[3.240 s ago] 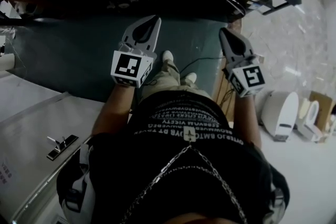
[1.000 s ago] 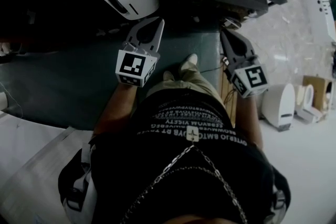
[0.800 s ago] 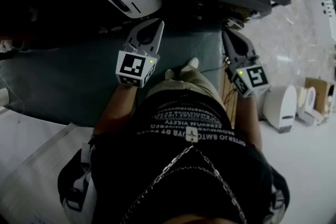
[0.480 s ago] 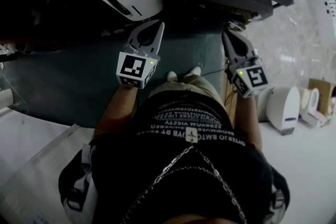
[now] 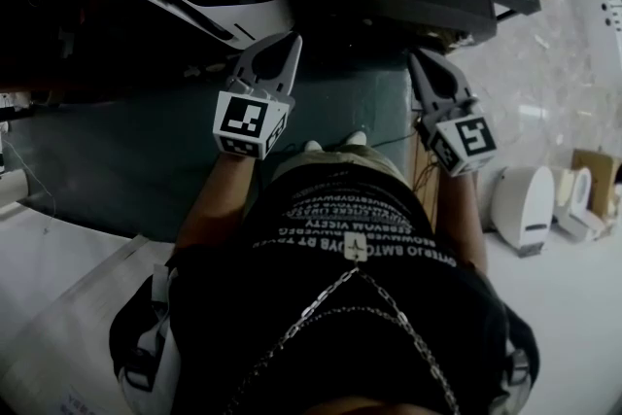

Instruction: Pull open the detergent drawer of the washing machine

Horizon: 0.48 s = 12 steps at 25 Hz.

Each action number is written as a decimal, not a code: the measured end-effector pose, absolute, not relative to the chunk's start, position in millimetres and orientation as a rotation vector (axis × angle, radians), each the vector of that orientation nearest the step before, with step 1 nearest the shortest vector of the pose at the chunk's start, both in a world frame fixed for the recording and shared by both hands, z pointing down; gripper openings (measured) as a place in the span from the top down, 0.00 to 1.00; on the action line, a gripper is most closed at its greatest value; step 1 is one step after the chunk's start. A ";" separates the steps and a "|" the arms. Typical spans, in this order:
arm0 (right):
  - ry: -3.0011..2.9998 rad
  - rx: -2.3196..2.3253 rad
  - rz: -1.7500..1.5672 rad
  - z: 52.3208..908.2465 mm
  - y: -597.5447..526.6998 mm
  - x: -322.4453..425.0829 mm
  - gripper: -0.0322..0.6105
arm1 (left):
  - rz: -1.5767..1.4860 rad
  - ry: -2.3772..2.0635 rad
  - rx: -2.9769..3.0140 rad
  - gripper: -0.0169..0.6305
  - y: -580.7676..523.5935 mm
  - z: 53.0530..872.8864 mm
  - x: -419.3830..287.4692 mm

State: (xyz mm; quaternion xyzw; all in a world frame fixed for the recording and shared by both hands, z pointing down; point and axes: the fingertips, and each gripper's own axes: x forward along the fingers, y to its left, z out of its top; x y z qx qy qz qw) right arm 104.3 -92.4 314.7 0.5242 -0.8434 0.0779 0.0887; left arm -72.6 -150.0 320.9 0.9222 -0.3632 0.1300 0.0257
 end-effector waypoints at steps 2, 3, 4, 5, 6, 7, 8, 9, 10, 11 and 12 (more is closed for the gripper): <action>-2.524 1.545 0.236 312.6 -95.8 110.8 0.95 | 0.401 -1.134 2.852 0.97 -153.6 317.9 -62.9; -2.526 1.540 0.244 312.3 -97.6 114.9 0.95 | 0.399 -1.141 2.852 0.97 -155.0 316.1 -58.6; -2.527 1.536 0.246 312.5 -99.7 119.7 0.95 | 0.397 -1.148 2.851 0.97 -156.3 314.5 -54.6; -2.532 1.532 0.246 311.9 -102.0 123.7 0.95 | 0.394 -1.154 2.848 0.97 -157.3 313.1 -51.2; -2.545 1.526 0.249 309.3 -104.2 125.4 0.95 | 0.391 -1.160 2.844 0.97 -158.2 312.1 -48.3; -2.562 1.517 0.254 305.4 -106.2 125.3 0.95 | 0.389 -1.166 2.839 0.97 -158.8 311.8 -45.9; -2.577 1.506 0.257 302.2 -107.7 125.4 0.95 | 0.388 -1.174 2.833 0.97 -159.1 311.8 -43.9; -2.587 1.495 0.257 300.6 -108.8 127.0 0.95 | 0.387 -1.187 2.826 0.97 -159.2 311.8 -42.1; -2.594 1.484 0.255 299.8 -109.5 129.6 0.95 | 0.388 -1.201 2.820 0.97 -159.2 311.8 -40.4; -2.600 1.473 0.253 299.6 -110.2 132.7 0.95 | 0.388 -1.214 2.814 0.97 -159.1 311.9 -38.3; -2.605 1.464 0.252 299.7 -110.7 136.2 0.95 | 0.388 -1.225 2.808 0.97 -158.8 312.0 -36.1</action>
